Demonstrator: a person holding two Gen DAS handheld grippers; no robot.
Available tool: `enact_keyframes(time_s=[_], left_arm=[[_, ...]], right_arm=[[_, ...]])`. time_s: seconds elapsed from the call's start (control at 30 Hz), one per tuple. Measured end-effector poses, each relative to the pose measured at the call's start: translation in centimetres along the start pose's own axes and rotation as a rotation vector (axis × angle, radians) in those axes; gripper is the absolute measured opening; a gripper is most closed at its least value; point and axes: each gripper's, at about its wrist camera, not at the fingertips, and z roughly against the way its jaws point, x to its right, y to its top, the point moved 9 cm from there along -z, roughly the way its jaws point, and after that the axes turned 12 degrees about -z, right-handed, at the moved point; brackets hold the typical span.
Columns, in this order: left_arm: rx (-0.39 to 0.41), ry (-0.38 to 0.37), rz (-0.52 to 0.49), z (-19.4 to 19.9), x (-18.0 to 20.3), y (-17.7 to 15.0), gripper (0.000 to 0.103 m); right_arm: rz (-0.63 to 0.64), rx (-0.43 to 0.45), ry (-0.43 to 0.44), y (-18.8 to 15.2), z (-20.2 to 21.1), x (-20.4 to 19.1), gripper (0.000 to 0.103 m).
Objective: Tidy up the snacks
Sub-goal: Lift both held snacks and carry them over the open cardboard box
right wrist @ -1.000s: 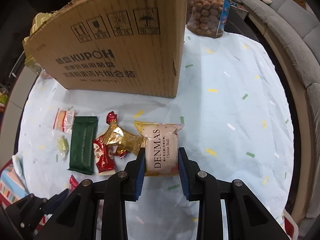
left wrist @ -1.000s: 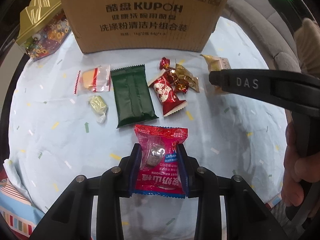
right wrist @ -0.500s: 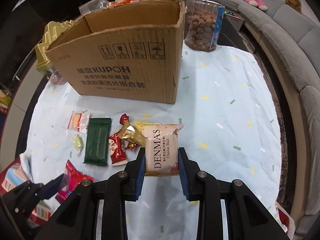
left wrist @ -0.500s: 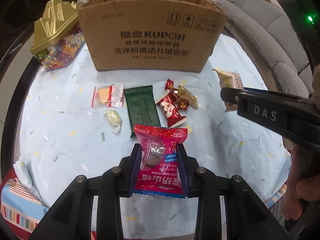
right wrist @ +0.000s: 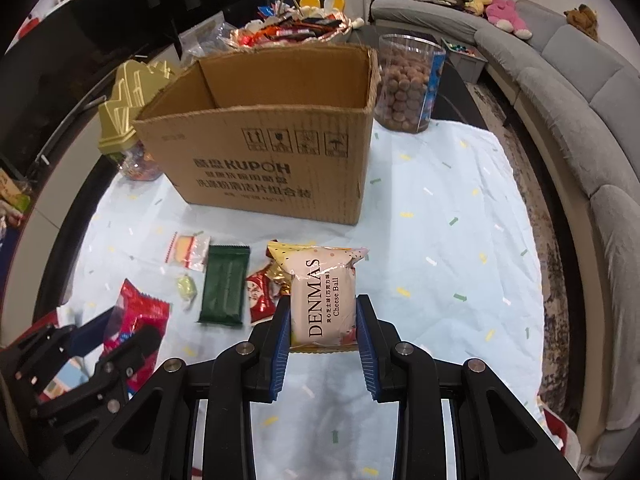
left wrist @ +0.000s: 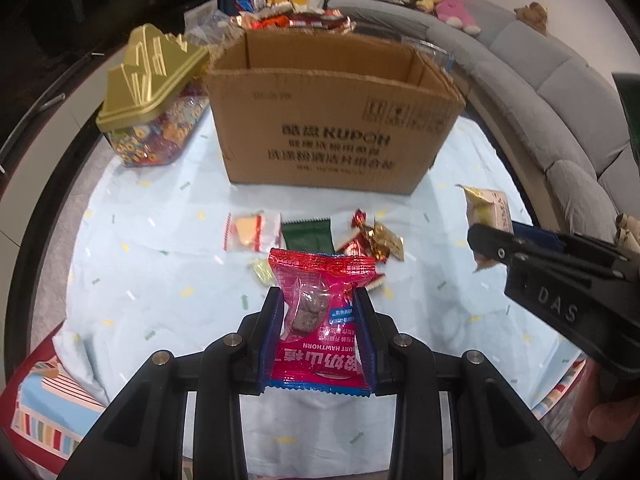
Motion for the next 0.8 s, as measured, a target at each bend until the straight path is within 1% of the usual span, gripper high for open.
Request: enact_keyframes(time_s=[0.4, 0.8], left_arm=[[0.094, 0.033, 0.000, 3.2, -1.7, 3.5, 0.034], [0.164, 0.047, -0.013, 5.4, -2.8, 7.1, 0.034]], right_arm=[[0.009, 0.079, 0.024, 1.8, 3.9, -1.7, 0.032], [0.004, 0.142, 0.041, 4.1, 6.5, -2.8, 0.032]])
